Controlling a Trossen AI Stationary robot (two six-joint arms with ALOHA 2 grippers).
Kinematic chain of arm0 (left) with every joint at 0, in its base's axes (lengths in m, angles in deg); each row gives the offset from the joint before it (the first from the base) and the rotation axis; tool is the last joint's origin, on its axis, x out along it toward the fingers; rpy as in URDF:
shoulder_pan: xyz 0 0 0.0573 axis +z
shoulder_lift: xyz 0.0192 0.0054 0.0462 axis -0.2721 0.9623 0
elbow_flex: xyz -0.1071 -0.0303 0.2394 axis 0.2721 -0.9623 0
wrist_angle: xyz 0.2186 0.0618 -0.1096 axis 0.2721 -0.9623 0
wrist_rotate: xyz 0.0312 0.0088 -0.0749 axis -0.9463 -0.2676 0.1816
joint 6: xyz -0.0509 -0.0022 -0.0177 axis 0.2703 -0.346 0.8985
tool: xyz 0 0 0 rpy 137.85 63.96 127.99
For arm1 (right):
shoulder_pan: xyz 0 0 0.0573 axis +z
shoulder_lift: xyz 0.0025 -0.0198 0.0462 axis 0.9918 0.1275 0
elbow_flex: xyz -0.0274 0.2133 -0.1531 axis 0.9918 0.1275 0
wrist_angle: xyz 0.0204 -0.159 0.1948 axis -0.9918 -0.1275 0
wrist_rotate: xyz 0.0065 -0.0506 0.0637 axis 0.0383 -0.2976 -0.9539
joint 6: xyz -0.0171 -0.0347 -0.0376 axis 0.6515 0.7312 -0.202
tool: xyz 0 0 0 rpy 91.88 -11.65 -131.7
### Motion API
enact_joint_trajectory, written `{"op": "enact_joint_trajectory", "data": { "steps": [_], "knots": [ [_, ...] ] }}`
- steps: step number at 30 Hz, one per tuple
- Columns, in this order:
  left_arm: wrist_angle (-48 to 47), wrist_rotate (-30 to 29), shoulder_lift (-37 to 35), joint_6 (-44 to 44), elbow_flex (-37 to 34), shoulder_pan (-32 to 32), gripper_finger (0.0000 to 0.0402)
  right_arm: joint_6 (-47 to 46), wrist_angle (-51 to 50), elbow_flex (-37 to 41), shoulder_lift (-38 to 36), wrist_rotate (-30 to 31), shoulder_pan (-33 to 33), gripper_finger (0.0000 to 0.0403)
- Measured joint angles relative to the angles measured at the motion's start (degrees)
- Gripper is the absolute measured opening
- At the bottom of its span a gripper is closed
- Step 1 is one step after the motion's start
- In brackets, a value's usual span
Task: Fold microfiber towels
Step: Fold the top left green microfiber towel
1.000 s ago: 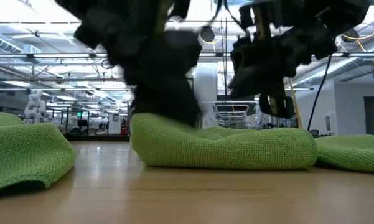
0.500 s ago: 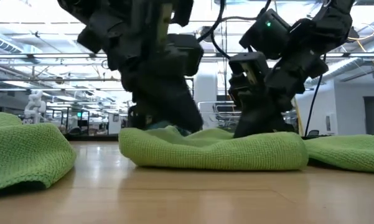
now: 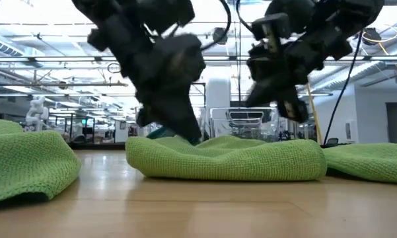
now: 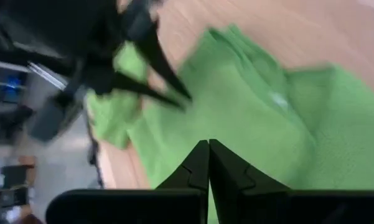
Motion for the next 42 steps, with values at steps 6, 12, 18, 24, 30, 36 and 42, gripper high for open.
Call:
{"op": "enact_joint_trajectory", "data": {
  "steps": [6, 12, 18, 24, 30, 36, 42],
  "knots": [
    [1.21, 1.61, 1.34, -0.47, -1.47, 3.31, 0.0042, -0.93, -3.64, 0.31, -2.09, -0.01, 2.60, 0.0001],
    [-0.63, 7.11, -2.30, -0.64, -1.41, 3.75, 0.0042, -1.78, -3.93, 0.33, -2.82, 0.26, 7.72, 0.0001],
    [-3.11, 2.01, -8.80, 0.17, -1.29, -1.41, 0.0042, 0.71, -2.59, 0.47, -3.44, 0.58, 14.17, 0.0002],
    [0.80, -3.99, -10.90, 0.42, -1.31, -10.56, 0.0042, 9.66, -1.96, 0.40, -3.49, 6.04, 20.40, 0.0024],
    [1.00, -11.29, -10.50, -4.81, -1.25, -19.26, 0.0059, 24.47, -1.87, 0.42, -2.67, 9.18, 23.46, 0.0100],
    [-4.21, -10.17, -10.34, -8.26, -1.23, -23.57, 0.0172, 30.83, 1.10, 0.40, 1.04, 9.24, 24.17, 0.0171],
    [-12.96, -16.41, -8.96, -16.62, -1.23, -25.04, 0.0268, 33.88, 7.58, 0.40, 5.41, 12.62, 25.37, 0.0218]
  ]
}}
